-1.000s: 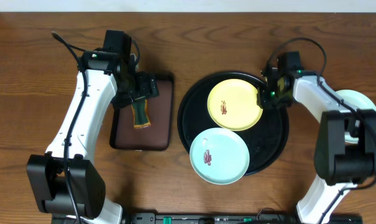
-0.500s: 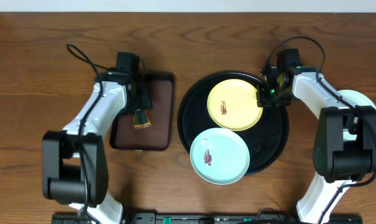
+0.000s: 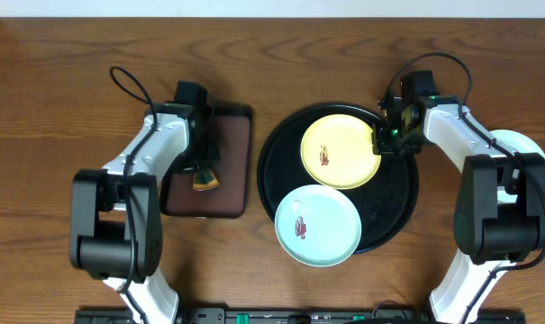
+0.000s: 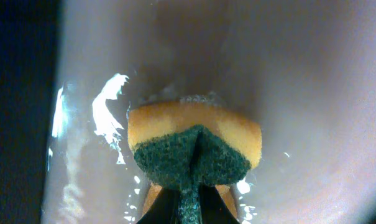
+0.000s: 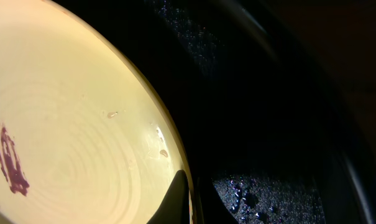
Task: Clean dirty plates on tray and stack at the side
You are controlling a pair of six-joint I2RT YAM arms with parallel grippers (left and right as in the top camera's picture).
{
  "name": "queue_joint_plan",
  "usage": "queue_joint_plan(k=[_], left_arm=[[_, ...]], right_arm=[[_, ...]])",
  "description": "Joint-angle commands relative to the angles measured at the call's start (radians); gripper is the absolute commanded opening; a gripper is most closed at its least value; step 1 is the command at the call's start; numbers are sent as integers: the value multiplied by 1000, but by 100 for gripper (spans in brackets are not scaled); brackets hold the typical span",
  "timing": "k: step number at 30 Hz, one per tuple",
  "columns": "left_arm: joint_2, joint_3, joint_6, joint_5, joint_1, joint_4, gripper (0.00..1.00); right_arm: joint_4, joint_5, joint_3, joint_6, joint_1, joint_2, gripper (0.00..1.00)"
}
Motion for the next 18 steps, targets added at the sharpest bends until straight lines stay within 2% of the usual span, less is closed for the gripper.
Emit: queue_joint_plan(k=[1,5,12,18], left_arm=[[-113,61,10,3,0,1,7],[-100,43,10,3,-2,9,7],[35,-27,19,3,-24,77,7],[16,55,51,3,-24,-23,7]], right_arm=[[-12,22,-4,13,5,30,1],[-11,22,-4,13,5,30,1],[-19,22,-4,13,5,30,1],[-20,22,-4,13,5,30,1]])
